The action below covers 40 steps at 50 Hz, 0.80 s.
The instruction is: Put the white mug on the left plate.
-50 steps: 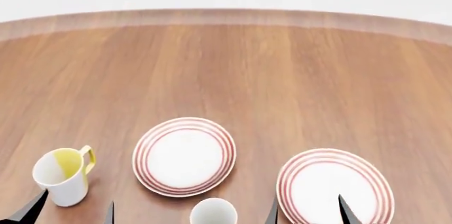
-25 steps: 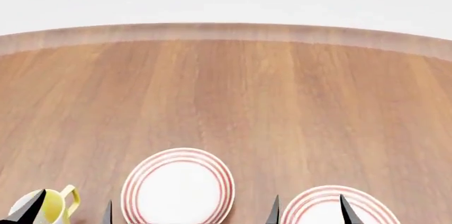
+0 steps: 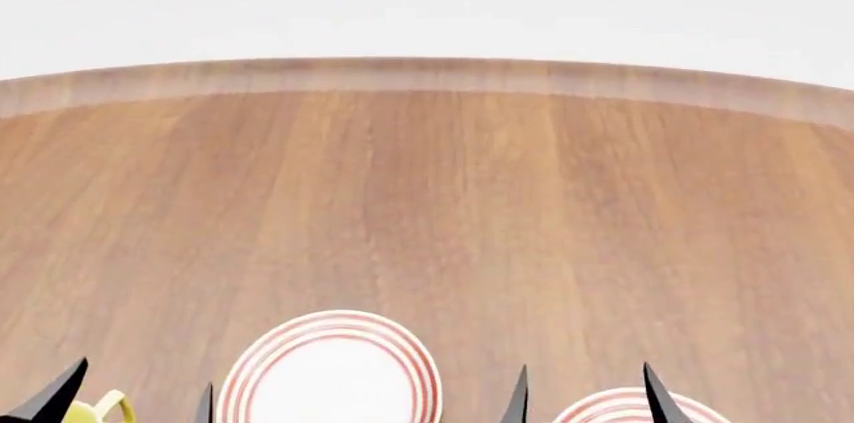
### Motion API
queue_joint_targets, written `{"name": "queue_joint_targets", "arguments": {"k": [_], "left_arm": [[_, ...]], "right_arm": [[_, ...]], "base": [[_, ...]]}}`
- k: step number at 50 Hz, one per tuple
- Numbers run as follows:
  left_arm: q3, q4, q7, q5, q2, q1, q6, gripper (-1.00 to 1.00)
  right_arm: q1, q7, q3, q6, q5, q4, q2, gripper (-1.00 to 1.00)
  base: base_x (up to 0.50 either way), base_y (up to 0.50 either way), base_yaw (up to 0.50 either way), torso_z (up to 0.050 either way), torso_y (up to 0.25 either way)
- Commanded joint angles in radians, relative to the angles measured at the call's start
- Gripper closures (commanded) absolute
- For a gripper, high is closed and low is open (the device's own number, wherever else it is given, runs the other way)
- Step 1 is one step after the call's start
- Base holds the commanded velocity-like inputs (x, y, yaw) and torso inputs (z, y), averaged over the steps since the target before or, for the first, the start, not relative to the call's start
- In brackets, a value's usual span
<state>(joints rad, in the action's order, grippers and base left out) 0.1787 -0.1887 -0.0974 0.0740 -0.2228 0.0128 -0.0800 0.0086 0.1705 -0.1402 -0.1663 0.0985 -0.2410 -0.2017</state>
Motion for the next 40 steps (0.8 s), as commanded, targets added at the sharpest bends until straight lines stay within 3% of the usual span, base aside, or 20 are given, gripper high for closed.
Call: {"name": "queue_joint_targets", "arguments": {"k": [1, 8, 16, 17, 22, 23, 24, 40], "left_arm": [[0.016, -0.065, 0.037, 0.004, -0.055, 0.056, 0.028, -1.00], [-0.002, -0.168, 0.052, -0.015, -0.133, 0.171, 0.078, -1.00], [-0.042, -0.223, 0.053, -0.045, -0.216, 0.381, 0.260, -1.00], [-0.062, -0.242, 0.051, -0.068, -0.248, 0.463, 0.313, -1.00], [-0.079, -0.273, 0.050, -0.066, -0.272, 0.538, 0.356, -1.00], [-0.109, -0.219, 0.028, -0.123, -0.305, 0.688, 0.506, -1.00], [-0.111, -0.215, 0.026, -0.127, -0.306, 0.720, 0.528, -1.00], [-0.109, -0.209, -0.006, -0.146, -0.325, 0.765, 0.564, -1.00]], "right_arm": [[-0.005, 0.006, -0.005, 0.002, 0.004, -0.001, -0.008, -1.00], [-0.005, 0.007, -0.005, 0.020, 0.009, 0.016, -0.010, -1.00], [-0.003, 0.013, -0.010, 0.001, 0.013, -0.007, -0.015, -1.00], [-0.001, 0.015, -0.013, 0.004, 0.010, 0.000, -0.013, -1.00], [0.006, 0.017, -0.017, -0.008, 0.013, -0.009, -0.014, -1.00], [0.006, 0.021, -0.020, -0.014, 0.009, -0.012, -0.013, -1.00], [0.006, 0.021, -0.020, -0.014, 0.010, -0.013, -0.013, -1.00], [0.010, 0.029, -0.029, -0.015, 0.015, -0.017, -0.020, -1.00]], "base": [[0.00, 0.00, 0.00, 0.000, 0.000], [0.00, 0.00, 0.00, 0.000, 0.000], [0.00, 0.00, 0.00, 0.000, 0.000], [0.00, 0.00, 0.00, 0.000, 0.000], [0.00, 0.00, 0.00, 0.000, 0.000], [0.00, 0.00, 0.00, 0.000, 0.000], [0.00, 0.00, 0.00, 0.000, 0.000], [0.00, 0.00, 0.00, 0.000, 0.000]]}}
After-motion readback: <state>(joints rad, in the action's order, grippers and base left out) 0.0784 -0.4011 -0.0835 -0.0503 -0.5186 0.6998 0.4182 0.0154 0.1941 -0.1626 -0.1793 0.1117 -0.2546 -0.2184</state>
